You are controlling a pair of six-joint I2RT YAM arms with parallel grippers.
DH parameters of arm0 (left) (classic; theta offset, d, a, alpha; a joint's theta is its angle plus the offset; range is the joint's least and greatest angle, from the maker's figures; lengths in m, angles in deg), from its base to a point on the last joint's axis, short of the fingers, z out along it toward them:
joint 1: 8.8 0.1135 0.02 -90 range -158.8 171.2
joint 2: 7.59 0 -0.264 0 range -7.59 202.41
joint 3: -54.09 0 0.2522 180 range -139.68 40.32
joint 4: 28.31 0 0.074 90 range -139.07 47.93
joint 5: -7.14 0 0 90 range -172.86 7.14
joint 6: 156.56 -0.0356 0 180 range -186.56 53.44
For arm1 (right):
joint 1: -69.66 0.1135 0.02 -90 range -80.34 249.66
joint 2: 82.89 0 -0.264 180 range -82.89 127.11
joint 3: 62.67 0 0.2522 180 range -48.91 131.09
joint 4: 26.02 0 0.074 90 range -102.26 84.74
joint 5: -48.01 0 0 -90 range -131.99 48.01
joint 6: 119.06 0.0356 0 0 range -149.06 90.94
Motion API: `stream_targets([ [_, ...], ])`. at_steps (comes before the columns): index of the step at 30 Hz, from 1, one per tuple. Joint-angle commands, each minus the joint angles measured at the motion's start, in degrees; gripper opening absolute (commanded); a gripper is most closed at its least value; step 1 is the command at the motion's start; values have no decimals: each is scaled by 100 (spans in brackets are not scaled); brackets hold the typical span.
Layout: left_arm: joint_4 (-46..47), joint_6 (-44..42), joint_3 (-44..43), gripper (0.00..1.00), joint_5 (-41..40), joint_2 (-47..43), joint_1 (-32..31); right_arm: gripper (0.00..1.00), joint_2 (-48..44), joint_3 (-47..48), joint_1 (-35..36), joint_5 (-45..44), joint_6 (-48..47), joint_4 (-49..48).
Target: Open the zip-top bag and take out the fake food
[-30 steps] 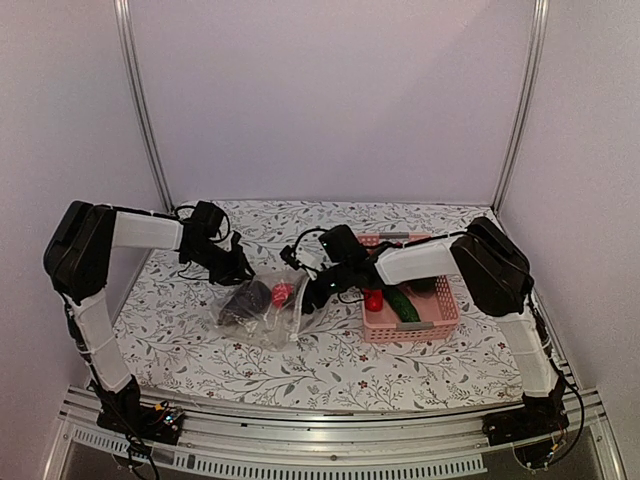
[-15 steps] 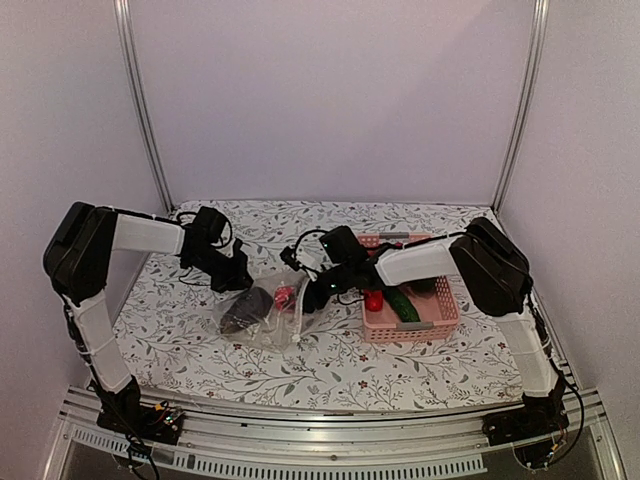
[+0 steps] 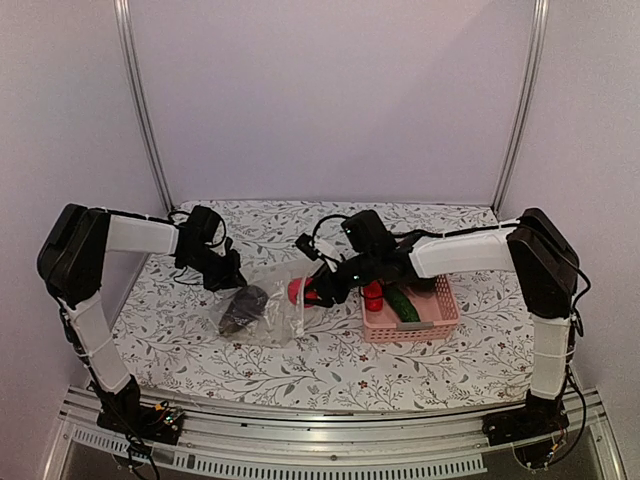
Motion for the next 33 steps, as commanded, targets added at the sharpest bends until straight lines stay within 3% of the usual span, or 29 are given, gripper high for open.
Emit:
stream_targets([
  [1,-132,50,73,0,-211,-172,89,37,-732,-471,19,-134,-60,324],
  [10,-126,49,41,0,-176,-90,108,37,-1924,-1243,-302,-332,138,790],
  [20,-101,82,14,0,-118,-150,109,40,-3097,-2190,-1490,-796,141,1303],
  [29,-102,107,-2,0,-103,-145,109,47,-3316,-2583,-1842,-1294,32,1510],
  [33,-106,101,-16,0,-80,-124,111,51,-3101,-2558,-1843,-1014,61,1611],
])
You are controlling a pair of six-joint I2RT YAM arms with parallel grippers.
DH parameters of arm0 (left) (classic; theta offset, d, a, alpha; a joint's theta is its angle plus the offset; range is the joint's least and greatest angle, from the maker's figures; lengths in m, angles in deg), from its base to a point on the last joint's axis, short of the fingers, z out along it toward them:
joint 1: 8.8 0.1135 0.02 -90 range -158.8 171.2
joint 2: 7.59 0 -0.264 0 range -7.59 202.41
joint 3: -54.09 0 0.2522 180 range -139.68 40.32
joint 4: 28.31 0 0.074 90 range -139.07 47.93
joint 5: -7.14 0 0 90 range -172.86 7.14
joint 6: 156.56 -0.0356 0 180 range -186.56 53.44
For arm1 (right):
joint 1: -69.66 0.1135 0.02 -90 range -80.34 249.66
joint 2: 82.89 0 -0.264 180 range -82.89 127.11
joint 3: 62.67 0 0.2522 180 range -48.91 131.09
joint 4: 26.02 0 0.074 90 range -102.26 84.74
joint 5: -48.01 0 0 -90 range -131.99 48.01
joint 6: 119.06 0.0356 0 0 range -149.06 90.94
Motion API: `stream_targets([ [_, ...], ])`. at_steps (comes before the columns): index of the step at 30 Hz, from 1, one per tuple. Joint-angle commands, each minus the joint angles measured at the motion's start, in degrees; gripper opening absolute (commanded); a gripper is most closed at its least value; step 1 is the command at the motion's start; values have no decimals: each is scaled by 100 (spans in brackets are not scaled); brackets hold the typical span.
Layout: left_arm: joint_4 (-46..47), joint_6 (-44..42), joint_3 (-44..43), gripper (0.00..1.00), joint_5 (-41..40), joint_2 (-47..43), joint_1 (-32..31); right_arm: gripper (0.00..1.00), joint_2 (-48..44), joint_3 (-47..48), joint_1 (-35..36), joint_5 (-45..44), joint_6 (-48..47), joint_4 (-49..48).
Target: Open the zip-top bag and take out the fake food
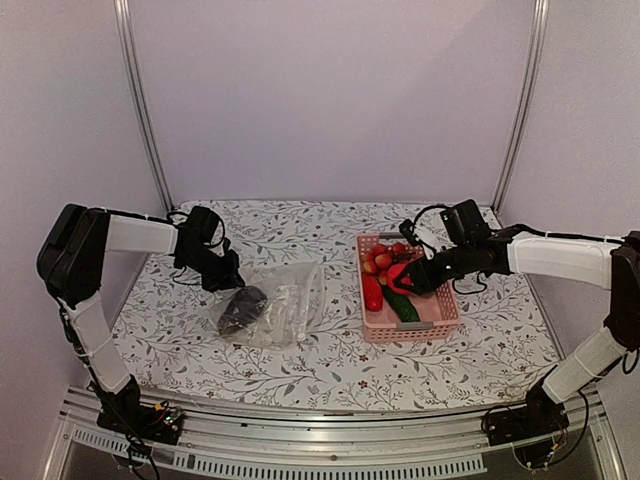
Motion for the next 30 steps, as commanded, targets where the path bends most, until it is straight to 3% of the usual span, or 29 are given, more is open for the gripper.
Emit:
stream_targets([
  [1,-21,12,-29,0,23,-123,59,51,80,-29,4,138,-35,176],
  [4,-30,7,-59,0,34,-121,59,59,128,-65,4,334,-74,237],
  [8,-64,-10,-114,0,65,-72,58,76,71,-192,59,210,-24,173],
  [19,-80,-19,-83,0,85,-92,57,81,-479,117,181,113,-181,-322],
  [24,-59,-9,-26,0,68,-156,54,99,-857,439,171,371,-119,-877],
  [30,-21,10,-29,0,125,-150,57,98,-932,301,-7,1960,-15,-1946],
])
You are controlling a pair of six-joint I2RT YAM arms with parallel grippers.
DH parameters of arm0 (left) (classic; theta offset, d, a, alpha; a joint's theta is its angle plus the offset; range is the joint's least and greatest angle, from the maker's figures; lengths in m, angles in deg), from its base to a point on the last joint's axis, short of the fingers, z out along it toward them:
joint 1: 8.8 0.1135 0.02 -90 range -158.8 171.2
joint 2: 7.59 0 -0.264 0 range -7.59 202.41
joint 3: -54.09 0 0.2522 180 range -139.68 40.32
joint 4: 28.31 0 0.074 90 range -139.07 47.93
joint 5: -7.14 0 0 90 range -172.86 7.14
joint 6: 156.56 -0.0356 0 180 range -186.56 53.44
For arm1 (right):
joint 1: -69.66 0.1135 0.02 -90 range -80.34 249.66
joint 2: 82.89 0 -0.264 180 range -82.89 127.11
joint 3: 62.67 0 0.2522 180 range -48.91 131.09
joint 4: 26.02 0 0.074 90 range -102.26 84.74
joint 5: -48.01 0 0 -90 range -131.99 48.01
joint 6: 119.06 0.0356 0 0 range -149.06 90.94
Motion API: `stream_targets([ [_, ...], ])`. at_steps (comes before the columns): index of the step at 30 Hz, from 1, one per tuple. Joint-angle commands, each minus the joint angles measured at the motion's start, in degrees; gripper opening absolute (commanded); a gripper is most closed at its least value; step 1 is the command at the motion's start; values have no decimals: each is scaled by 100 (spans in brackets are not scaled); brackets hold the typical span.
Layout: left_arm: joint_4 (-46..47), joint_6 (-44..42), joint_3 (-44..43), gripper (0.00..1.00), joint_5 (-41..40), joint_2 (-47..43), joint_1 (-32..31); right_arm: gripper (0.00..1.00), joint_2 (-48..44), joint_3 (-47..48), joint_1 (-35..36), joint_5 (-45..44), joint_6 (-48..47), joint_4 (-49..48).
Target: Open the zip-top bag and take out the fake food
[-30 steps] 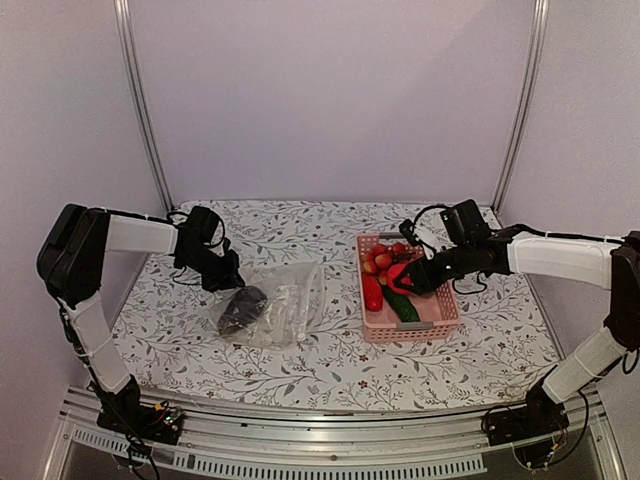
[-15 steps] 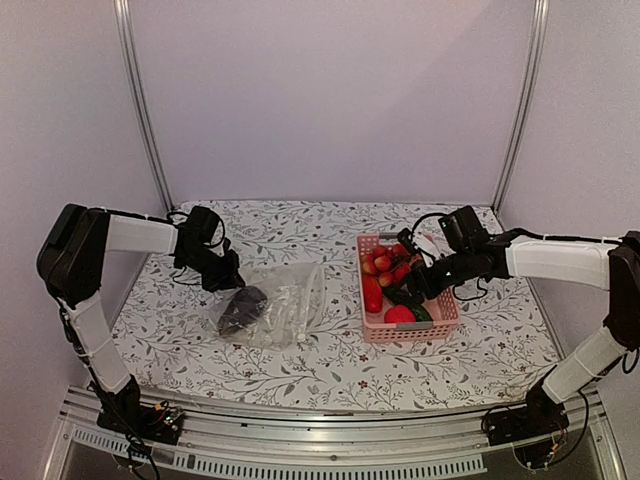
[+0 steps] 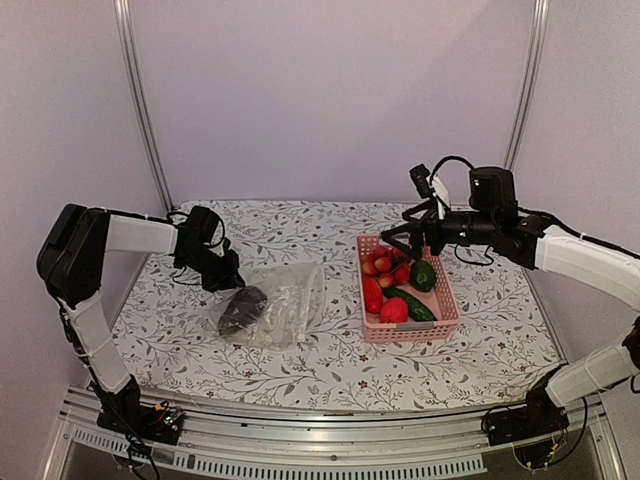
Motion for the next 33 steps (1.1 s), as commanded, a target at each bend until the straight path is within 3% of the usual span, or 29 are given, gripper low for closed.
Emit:
stream_targets([
  [1,-7,13,-21,0,83,-151,52,96,148,-16,-45,1350,-52,-870],
  [3,-2,-3,-10,0,93,-149,52,91,325,-74,172,1539,-278,-954],
  [8,25,-24,-14,0,161,-111,55,77,845,-80,1027,937,-1398,-994],
  [18,-46,-121,-167,0,290,41,57,49,2339,736,1724,195,-1999,-645],
  [33,-202,-286,-307,0,380,147,55,33,3731,1528,2081,-575,-2284,15],
])
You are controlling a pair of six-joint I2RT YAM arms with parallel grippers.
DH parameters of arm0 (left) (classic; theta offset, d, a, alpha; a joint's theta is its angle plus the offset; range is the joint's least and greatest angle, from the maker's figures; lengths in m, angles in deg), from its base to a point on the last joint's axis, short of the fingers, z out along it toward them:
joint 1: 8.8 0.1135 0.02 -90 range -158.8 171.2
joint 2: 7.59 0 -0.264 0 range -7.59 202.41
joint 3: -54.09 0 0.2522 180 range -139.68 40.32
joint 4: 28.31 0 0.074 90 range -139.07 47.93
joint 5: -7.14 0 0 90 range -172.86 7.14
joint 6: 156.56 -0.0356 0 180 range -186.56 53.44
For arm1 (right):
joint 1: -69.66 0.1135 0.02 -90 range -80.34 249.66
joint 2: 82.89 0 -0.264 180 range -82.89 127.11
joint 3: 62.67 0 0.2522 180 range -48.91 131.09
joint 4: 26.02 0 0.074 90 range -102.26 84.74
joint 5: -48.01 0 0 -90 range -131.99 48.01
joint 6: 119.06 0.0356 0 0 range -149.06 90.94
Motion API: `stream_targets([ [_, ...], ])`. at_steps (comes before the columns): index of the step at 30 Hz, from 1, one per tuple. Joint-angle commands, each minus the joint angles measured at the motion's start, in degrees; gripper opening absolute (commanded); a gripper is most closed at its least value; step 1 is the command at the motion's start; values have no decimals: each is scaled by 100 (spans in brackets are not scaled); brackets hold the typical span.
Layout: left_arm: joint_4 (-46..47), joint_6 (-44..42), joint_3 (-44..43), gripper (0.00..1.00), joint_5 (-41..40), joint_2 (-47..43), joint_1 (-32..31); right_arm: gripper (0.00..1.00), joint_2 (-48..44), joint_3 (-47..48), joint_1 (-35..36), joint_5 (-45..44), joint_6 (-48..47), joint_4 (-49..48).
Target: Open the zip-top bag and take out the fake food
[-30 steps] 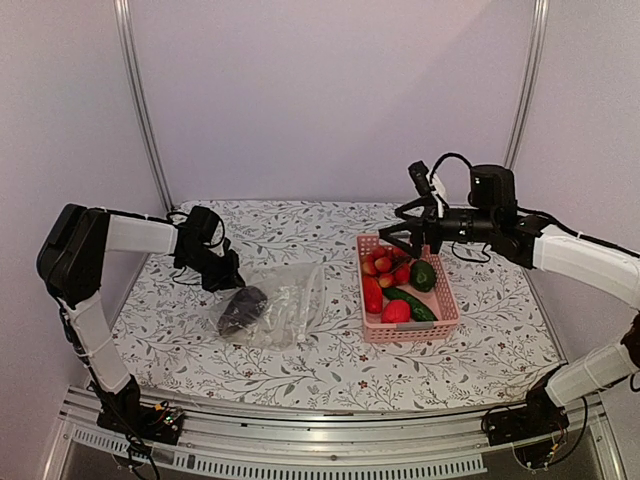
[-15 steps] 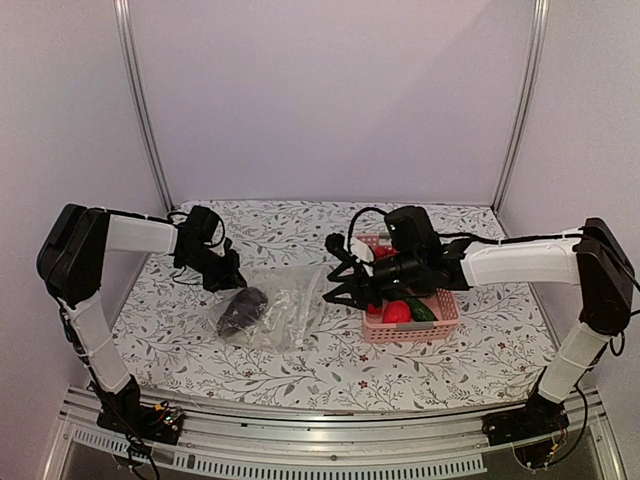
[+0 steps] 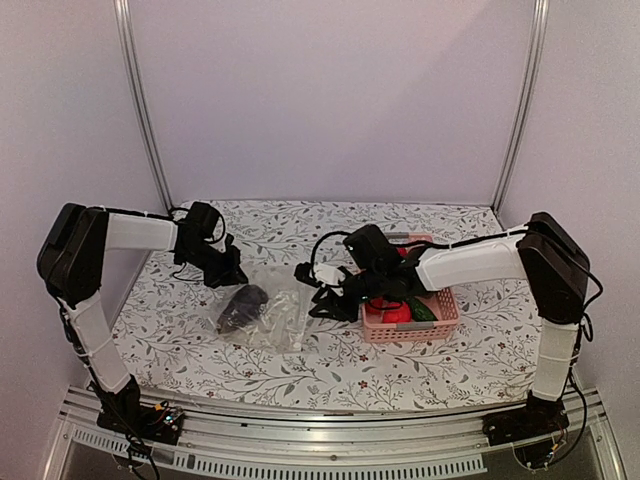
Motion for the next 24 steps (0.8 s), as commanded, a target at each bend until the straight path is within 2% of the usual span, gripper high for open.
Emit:
stream_targets([
  [1,-121,-135,-123,0,102,151,49,33,349,160,95,-315,-51,224],
  [9,-138,-140,-64,0,246,186,-41,34,749,270,162,-217,143,-467],
  [17,75,122,57,0,280,234,-388,47,959,409,188,374,502,-1064],
  [24,324,389,79,0,383,375,-791,61,1179,627,278,449,666,-1129],
])
